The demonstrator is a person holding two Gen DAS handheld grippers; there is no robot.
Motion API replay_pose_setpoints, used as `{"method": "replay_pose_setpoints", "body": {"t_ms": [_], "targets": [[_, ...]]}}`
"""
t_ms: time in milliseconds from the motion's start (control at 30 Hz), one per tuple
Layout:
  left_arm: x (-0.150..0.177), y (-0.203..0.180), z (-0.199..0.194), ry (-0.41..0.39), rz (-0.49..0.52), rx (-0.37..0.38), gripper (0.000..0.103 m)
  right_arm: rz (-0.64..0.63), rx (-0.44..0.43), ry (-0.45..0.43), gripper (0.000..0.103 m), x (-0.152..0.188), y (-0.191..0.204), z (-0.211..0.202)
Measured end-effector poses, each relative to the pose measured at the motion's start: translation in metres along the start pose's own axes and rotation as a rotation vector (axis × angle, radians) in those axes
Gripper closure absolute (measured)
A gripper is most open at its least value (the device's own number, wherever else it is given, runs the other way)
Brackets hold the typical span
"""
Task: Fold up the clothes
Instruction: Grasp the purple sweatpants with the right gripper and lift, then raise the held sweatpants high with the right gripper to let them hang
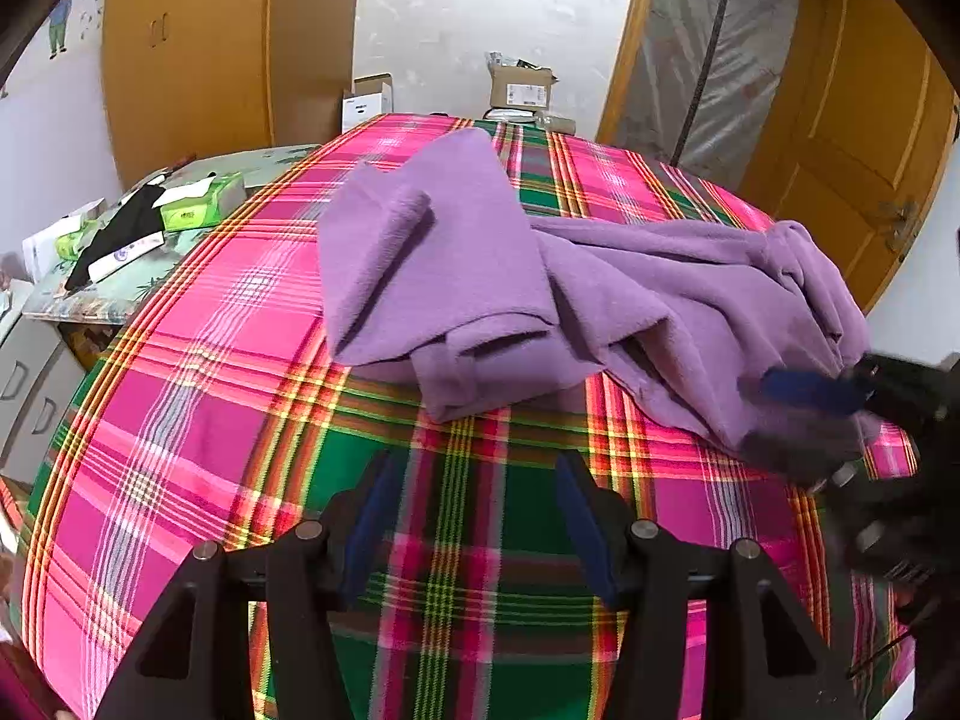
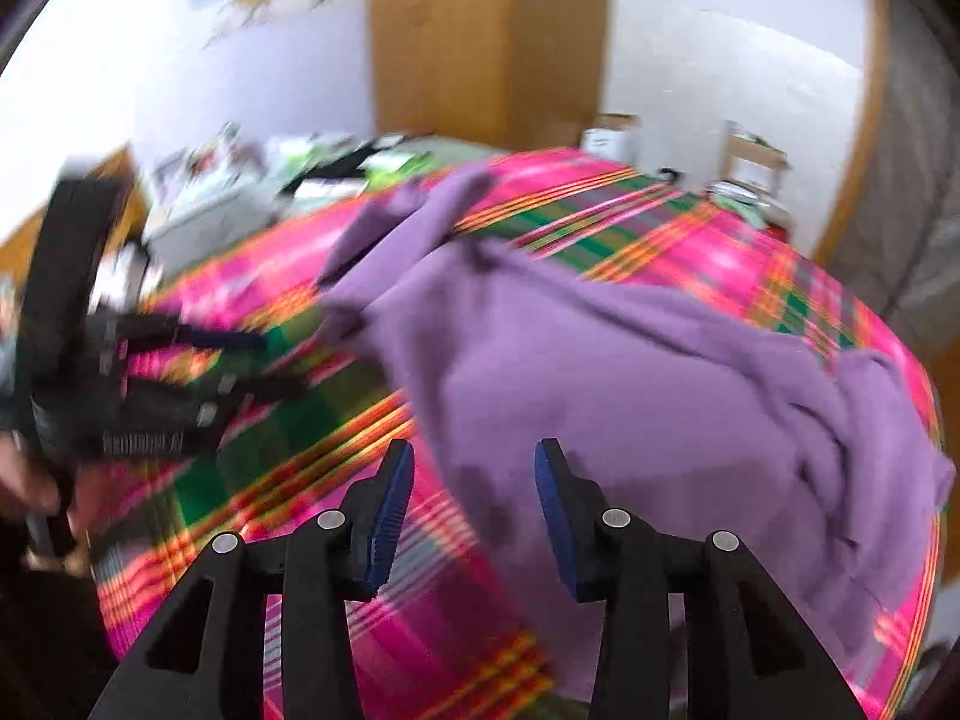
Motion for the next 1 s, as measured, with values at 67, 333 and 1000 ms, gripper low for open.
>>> {"method": "replay_pose_setpoints", "body": {"t_ms": [67,333,1000], "targets": [[0.0,0.003,-0.002,-0.003,-0.008,-0.003,0.047,-0.026,0.022,0.029,0.06,0.003,0.006,0.011],[0.004,0.017,-0.011,-0.011,-0.034,-0.016,0.047,0.033,0.003,0.01,0.1,-0.01,-0.006,0.02],[0.004,0.009,-0.018,-0.026,-0.024,0.035,0.047,0.315,0.173,-0.197,0.077,-0.12,-0.136,-0.041]]}}
Point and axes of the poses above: each gripper's, at about its wrist camera, not at the fingertips, and z roughly the way its jaws point, y to its left, x to its underside, the point moved 5 cm from there along z, roughly the way its jaws point, and after that the axes turned 2 degrees about y, right-handed, at the moved point
